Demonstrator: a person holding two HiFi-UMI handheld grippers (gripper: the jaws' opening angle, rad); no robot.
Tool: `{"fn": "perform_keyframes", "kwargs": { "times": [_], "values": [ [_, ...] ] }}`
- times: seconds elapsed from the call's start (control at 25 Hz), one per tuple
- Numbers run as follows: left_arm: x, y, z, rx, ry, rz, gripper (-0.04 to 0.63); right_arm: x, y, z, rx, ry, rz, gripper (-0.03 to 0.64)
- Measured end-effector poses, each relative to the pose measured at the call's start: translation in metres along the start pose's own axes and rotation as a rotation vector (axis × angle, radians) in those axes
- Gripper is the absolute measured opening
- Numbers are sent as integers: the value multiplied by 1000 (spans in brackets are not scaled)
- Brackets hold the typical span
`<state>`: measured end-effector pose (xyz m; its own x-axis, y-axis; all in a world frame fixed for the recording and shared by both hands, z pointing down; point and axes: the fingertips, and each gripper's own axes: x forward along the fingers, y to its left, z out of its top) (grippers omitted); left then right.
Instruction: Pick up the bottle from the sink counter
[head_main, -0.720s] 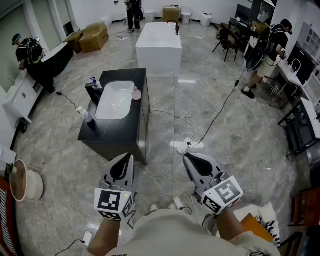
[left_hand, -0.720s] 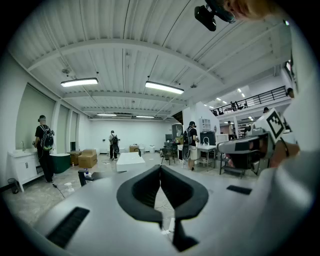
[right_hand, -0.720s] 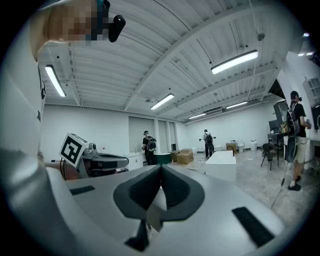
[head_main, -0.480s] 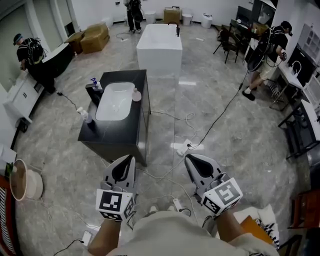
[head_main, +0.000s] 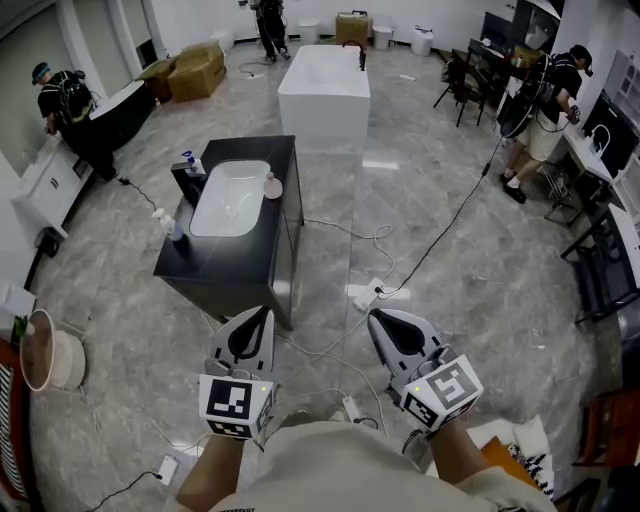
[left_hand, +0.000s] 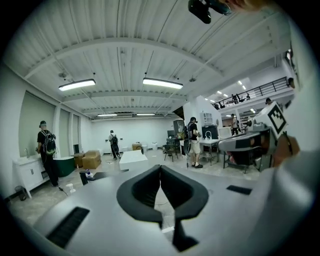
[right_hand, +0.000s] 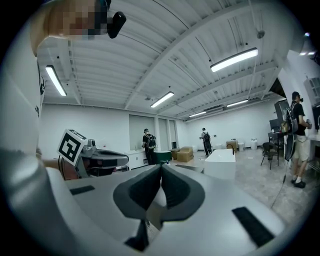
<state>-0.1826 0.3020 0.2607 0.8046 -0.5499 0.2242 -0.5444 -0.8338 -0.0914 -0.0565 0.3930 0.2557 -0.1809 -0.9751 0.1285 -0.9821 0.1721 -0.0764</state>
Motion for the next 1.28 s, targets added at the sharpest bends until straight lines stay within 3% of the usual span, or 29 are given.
{"fn": "perform_keyframes", "kwargs": {
  "times": [0.08, 0.76, 1.28],
  "values": [
    [3, -6, -3, 29, 11, 10, 6, -2, -5, -2, 2, -5, 2, -3],
    [72, -14, -24, 19, 21, -5, 7, 27, -59, -38, 8, 23, 4, -3],
    [172, 69, -27, -13, 38, 26, 6, 146, -122, -31, -6, 73, 27, -3]
  ]
}}
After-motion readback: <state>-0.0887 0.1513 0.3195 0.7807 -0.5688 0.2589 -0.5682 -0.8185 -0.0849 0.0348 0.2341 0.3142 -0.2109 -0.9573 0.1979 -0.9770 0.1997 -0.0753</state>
